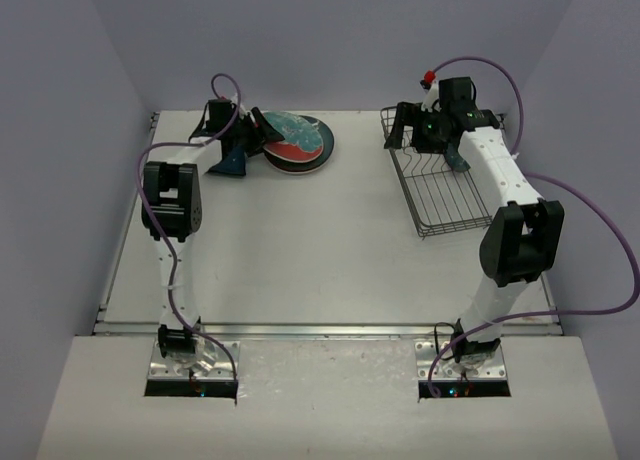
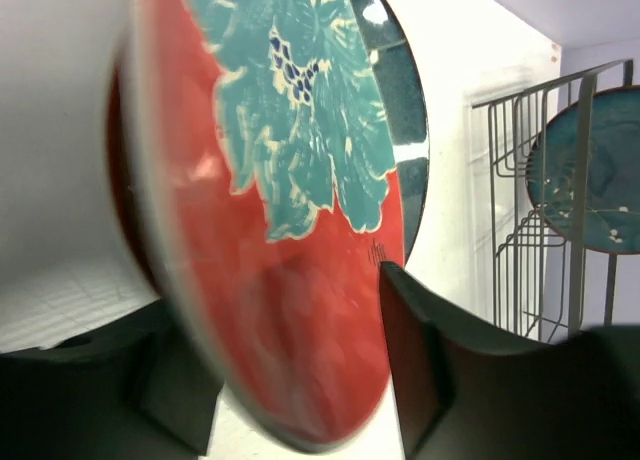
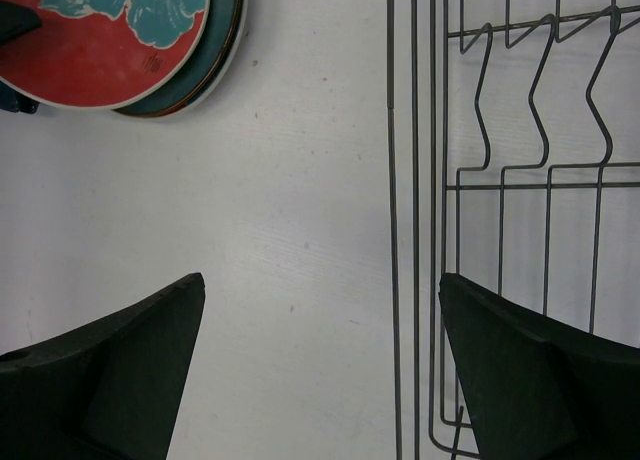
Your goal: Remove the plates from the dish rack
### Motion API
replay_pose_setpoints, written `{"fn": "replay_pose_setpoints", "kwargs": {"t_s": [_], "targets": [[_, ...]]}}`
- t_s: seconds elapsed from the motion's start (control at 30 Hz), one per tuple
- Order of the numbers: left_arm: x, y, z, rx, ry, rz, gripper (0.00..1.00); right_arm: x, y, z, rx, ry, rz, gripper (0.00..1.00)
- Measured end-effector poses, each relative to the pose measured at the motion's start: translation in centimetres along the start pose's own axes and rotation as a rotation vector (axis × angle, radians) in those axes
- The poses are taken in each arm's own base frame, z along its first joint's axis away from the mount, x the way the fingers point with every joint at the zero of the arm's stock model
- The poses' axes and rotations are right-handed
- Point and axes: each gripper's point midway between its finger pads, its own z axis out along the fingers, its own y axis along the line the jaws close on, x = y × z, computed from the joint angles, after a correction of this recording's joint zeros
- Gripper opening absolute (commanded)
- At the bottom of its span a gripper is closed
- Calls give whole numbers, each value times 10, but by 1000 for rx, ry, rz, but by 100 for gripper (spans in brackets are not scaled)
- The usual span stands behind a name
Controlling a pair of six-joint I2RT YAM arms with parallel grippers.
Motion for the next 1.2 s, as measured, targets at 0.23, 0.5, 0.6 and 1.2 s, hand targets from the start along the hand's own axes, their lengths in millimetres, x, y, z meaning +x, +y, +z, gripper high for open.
{"fn": "replay_pose_setpoints", "kwargs": {"t_s": [0.23, 0.5, 0.6, 1.2], "targets": [[24, -6, 9, -51, 57, 42, 90, 3, 0, -1, 2, 12, 3, 99], [22, -3, 10, -88, 42, 71, 100, 4, 0, -1, -1, 17, 4, 99], [19, 0, 11, -127, 22, 95, 100, 4, -1, -1, 3, 17, 4, 99], [31, 11, 0, -440, -2, 226, 100, 3, -6, 0, 32, 10, -1, 99]]}}
